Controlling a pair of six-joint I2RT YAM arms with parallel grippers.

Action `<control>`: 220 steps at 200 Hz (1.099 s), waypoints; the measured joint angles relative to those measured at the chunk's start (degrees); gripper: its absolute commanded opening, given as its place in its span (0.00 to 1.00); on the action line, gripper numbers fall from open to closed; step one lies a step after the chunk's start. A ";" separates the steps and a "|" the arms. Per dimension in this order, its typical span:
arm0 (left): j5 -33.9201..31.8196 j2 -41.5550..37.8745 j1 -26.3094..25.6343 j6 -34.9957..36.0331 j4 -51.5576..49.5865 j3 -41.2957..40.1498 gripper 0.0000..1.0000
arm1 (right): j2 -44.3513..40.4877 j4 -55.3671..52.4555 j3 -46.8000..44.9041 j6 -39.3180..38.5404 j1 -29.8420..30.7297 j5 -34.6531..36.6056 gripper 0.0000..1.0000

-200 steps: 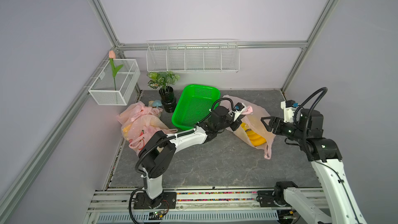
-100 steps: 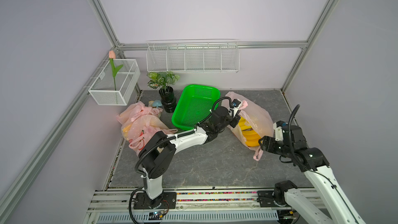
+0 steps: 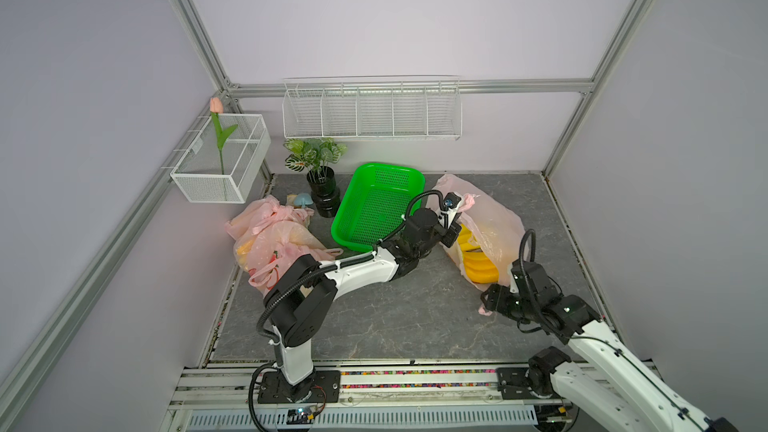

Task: Place the banana into a plastic bag & tie a knot
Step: Adjust the plastic bag at the center of the board.

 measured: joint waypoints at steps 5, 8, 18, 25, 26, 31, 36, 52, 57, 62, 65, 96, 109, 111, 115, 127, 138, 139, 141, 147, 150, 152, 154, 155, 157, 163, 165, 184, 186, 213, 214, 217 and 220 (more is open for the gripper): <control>-0.02 -0.02 0.00 -0.09 0.22 -0.13 0.00 | 0.44 0.61 -0.04 0.04 0.28 -0.24 0.61; -0.04 -0.02 0.00 -0.11 0.22 -0.17 0.00 | 0.59 0.92 -0.11 0.52 0.39 -0.26 0.58; -0.17 -0.02 0.00 -0.15 0.33 -0.33 0.00 | 0.92 1.97 -0.33 0.55 0.68 -0.57 0.50; -0.22 -0.04 0.00 -0.20 0.44 -0.48 0.00 | 0.94 2.56 -0.50 0.90 0.79 -0.79 0.43; -0.22 -0.04 0.00 -0.20 0.44 -0.50 0.00 | 0.96 2.60 -0.52 1.11 0.79 -0.81 0.42; -0.28 -0.04 0.00 -0.31 0.44 -0.55 0.00 | 0.98 2.82 -0.57 1.09 0.83 -0.85 0.36; -0.39 -0.04 0.00 -0.39 0.42 -0.55 0.00 | 0.98 2.97 -0.61 1.66 0.92 -0.87 0.31; -0.96 -0.07 0.00 -0.79 0.31 -0.52 0.00 | 1.03 2.67 -0.55 1.62 1.14 -0.57 0.19; -1.22 -0.07 0.00 -0.90 0.11 -0.52 0.00 | 0.94 2.21 -0.48 1.57 1.22 -0.31 0.17; -1.51 -0.07 0.00 -1.01 -0.24 -0.48 0.00 | 0.87 1.62 -0.35 1.92 1.27 -0.02 0.14; -1.73 -0.07 0.00 -1.03 -0.59 -0.39 0.00 | 0.70 0.94 -0.15 1.46 1.36 0.48 0.13; -4.39 -0.15 0.00 -1.20 -6.58 2.16 0.00 | -1.68 -5.55 4.42 -0.24 1.44 4.74 0.07; -5.33 -0.68 0.00 -1.25 -9.53 3.78 0.00 | -1.27 -8.57 9.46 -2.51 1.42 7.17 0.07; -5.55 -0.85 0.00 -1.29 -10.01 4.02 0.00 | -1.14 -8.85 10.21 -2.91 1.42 7.56 0.07; -5.81 -1.20 0.00 -1.42 -11.04 4.52 0.00 | -0.55 -9.90 12.33 -3.80 1.42 8.37 0.07; -6.78 -2.51 0.00 -1.68 -13.46 5.62 0.00 | 1.68 -12.39 19.28 -7.15 1.09 10.93 0.07; -7.65 -4.07 0.00 -2.10 -15.65 6.71 0.00 | 4.24 -14.01 26.05 -10.67 0.24 12.85 0.07; -7.76 -4.22 0.00 -2.12 -15.89 6.84 0.00 | 4.46 -14.12 26.49 -10.95 0.15 12.98 0.07; -7.91 -4.48 0.00 -2.19 -16.26 7.06 0.00 | 5.03 -14.49 27.87 -11.52 -0.13 13.27 0.07; -8.41 -5.40 0.00 -2.49 -17.22 7.63 0.00 | 6.38 -14.75 31.10 -13.35 -0.90 14.14 0.07; -8.70 -5.84 0.00 -2.56 -17.66 7.91 0.00 | 7.21 -15.21 32.87 -14.32 -1.38 14.47 0.07; -8.90 -6.16 0.00 -2.62 -17.99 8.09 0.00 | 7.96 -15.80 34.32 -15.13 -1.79 14.64 0.07; -9.03 -6.43 0.00 -2.73 -18.25 8.26 0.00 | 8.41 -16.15 35.19 -15.61 -2.05 14.80 0.07; -9.09 -6.54 0.00 -2.75 -18.34 8.31 0.00 | 8.83 -16.46 36.17 -15.93 -2.32 14.91 0.07; -9.29 -6.88 0.00 -2.80 -18.58 8.44 0.00 | 9.35 -16.61 37.42 -16.63 -2.69 15.13 0.07; -9.86 -7.82 0.00 -3.08 -19.32 8.92 0.00 | 11.04 -17.31 40.81 -18.34 -3.69 15.43 0.07; -10.05 -8.13 0.00 -3.28 -19.71 9.07 0.00 | 11.74 -17.51 42.10 -19.10 -4.11 15.54 0.07; -10.71 -10.45 0.00 -4.72 -22.77 10.93 0.00 | 16.02 -18.16 50.53 -23.85 -6.64 15.34 0.07; -10.71 -10.62 0.00 -4.85 -23.19 11.17 0.00 | 16.28 -18.27 51.04 -24.22 -6.75 15.13 0.07; -9.11 -12.96 0.00 -5.70 -28.28 12.83 0.00 | 20.26 -19.50 57.61 -30.21 -7.08 7.30 0.07; -9.05 -13.00 0.00 -5.70 -28.39 12.83 0.00 | 20.35 -19.52 57.70 -30.29 -7.04 7.08 0.07; -8.72 -13.35 0.00 -5.66 -29.18 12.83 0.00 | 20.70 -19.65 58.01 -30.73 -6.82 6.21 0.07; -8.35 -13.62 0.00 -5.49 -29.70 12.81 0.00 | 21.20 -19.65 58.23 -31.19 -6.36 5.35 0.07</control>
